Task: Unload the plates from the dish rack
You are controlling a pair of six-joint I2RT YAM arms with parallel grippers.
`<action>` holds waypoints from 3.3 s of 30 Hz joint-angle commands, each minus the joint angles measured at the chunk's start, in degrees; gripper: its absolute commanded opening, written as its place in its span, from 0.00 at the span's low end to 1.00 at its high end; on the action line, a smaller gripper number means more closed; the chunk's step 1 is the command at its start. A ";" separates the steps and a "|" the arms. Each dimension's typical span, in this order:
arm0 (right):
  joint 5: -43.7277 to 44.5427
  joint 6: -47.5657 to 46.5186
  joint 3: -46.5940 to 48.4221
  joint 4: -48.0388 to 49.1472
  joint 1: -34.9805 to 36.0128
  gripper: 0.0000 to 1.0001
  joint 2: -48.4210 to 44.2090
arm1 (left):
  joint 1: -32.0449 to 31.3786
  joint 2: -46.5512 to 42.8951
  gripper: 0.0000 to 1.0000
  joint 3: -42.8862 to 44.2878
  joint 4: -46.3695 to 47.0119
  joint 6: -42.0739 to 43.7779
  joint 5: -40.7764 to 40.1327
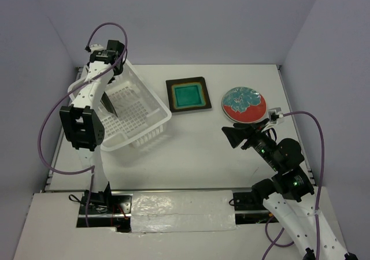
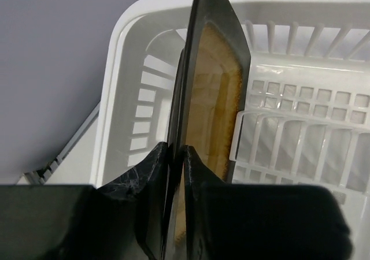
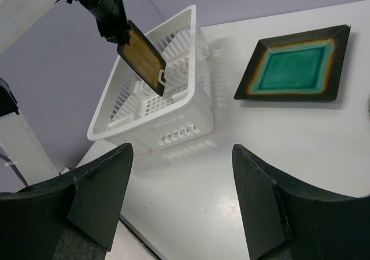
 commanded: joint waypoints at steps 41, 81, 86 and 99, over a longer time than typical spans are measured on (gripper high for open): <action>-12.25 1.05 -0.54 12.42 0.42 0.83 9.02 | -2.29 -49.69 0.00 -22.90 40.76 -1.07 54.05; -8.40 16.08 -3.44 44.85 5.77 0.73 28.18 | -30.78 -64.19 0.00 -55.96 69.08 -5.73 53.82; -2.79 16.34 -3.26 43.63 7.71 0.61 29.51 | -31.39 -64.20 0.00 -57.64 70.94 -6.52 53.47; 4.69 14.59 4.20 34.23 8.51 0.00 32.67 | -32.01 -61.48 0.45 -52.28 56.10 3.84 45.83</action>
